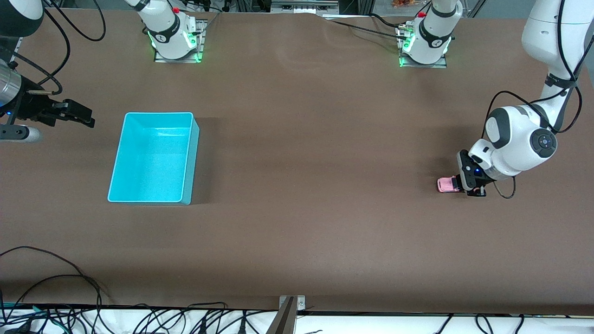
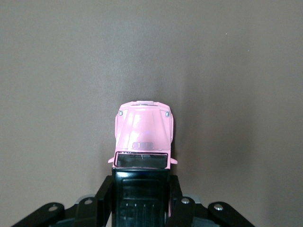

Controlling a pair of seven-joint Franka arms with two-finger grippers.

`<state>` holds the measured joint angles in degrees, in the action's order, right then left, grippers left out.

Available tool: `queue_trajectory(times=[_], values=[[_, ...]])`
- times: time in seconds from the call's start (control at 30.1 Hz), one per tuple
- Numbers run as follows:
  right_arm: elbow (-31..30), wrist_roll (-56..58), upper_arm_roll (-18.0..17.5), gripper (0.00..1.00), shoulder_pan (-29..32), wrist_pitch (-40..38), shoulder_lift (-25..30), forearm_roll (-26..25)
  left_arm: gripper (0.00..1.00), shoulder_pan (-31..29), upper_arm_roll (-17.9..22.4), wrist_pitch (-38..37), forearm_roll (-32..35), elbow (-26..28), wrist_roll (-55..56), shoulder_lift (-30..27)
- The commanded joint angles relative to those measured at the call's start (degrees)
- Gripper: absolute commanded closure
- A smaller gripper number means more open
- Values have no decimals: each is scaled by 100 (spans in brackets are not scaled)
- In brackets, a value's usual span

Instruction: Wind and store pink jeep toy

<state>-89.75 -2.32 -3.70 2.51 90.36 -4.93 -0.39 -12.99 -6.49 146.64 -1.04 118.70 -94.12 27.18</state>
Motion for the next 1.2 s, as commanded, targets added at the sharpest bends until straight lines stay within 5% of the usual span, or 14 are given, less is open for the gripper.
queue_trajectory(times=[0.0,0.4,1.16], values=[[-16,65,-35,0,57,-62,62,-14,94,24,-28,119,-151,4,-343,42],[-16,65,-26,0,57,-71,62,-14,95,-116,-2,119,-142,-32,-660,243],[-16,65,-35,0,57,-62,62,-23,98,-1583,7,49,-142,-585,-2171,797]])
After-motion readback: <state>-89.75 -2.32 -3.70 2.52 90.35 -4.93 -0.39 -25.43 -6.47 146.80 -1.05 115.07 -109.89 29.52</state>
